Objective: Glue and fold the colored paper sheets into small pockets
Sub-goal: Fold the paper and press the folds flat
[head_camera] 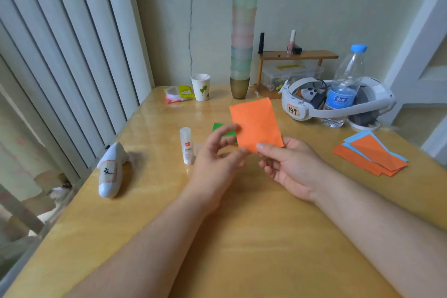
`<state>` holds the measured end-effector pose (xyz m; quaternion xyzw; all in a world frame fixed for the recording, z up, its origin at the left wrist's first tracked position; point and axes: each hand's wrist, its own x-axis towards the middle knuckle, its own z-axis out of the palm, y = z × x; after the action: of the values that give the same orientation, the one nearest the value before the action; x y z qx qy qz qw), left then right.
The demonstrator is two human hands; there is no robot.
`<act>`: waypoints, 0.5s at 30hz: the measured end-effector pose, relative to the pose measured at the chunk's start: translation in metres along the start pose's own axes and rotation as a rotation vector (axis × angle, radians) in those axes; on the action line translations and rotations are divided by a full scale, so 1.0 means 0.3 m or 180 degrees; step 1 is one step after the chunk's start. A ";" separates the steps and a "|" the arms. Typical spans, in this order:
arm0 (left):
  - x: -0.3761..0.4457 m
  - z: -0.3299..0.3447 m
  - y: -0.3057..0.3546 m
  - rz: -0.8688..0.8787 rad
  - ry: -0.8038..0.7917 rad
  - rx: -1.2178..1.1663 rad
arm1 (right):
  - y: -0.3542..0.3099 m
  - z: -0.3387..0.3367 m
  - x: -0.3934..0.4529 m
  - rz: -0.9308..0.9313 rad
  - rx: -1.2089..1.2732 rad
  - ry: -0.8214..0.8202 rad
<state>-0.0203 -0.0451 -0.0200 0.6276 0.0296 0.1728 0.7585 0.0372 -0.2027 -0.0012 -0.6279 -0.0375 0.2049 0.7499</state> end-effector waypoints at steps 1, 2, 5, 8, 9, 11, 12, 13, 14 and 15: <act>0.001 -0.007 -0.014 0.0092 0.0048 0.0313 | -0.002 0.007 0.012 -0.0028 -0.0093 -0.0008; 0.005 -0.013 -0.026 0.0148 0.0113 0.0507 | -0.004 0.010 0.025 -0.0040 -0.0166 -0.0018; 0.020 -0.025 -0.034 0.0171 0.0373 0.0651 | -0.014 0.007 0.054 -0.0007 -0.0202 -0.0039; 0.032 -0.036 -0.036 0.0122 0.0493 0.0844 | -0.011 -0.002 0.077 0.0026 -0.0187 -0.0119; 0.033 -0.038 -0.039 0.0088 0.0508 0.0902 | -0.009 -0.003 0.085 0.0026 -0.0203 -0.0140; 0.038 -0.042 -0.044 -0.0003 0.0546 0.1015 | -0.006 -0.003 0.106 -0.0016 -0.0369 -0.0131; 0.042 -0.043 -0.045 -0.0046 0.0554 0.1043 | -0.005 -0.002 0.122 -0.0064 -0.0515 -0.0094; 0.044 -0.044 -0.045 -0.0063 0.0535 0.1058 | -0.004 0.001 0.142 -0.0116 -0.0632 -0.0034; 0.044 -0.042 -0.045 -0.0028 0.0496 0.1105 | -0.003 0.006 0.164 -0.0168 -0.0673 0.0050; 0.041 -0.038 -0.043 0.0055 0.0456 0.1210 | -0.002 0.014 0.188 -0.0211 -0.0652 0.0151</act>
<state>-0.0087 -0.0327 -0.0328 0.7458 0.1103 0.2148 0.6208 0.0877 -0.1788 -0.0109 -0.7044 -0.0612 0.1602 0.6888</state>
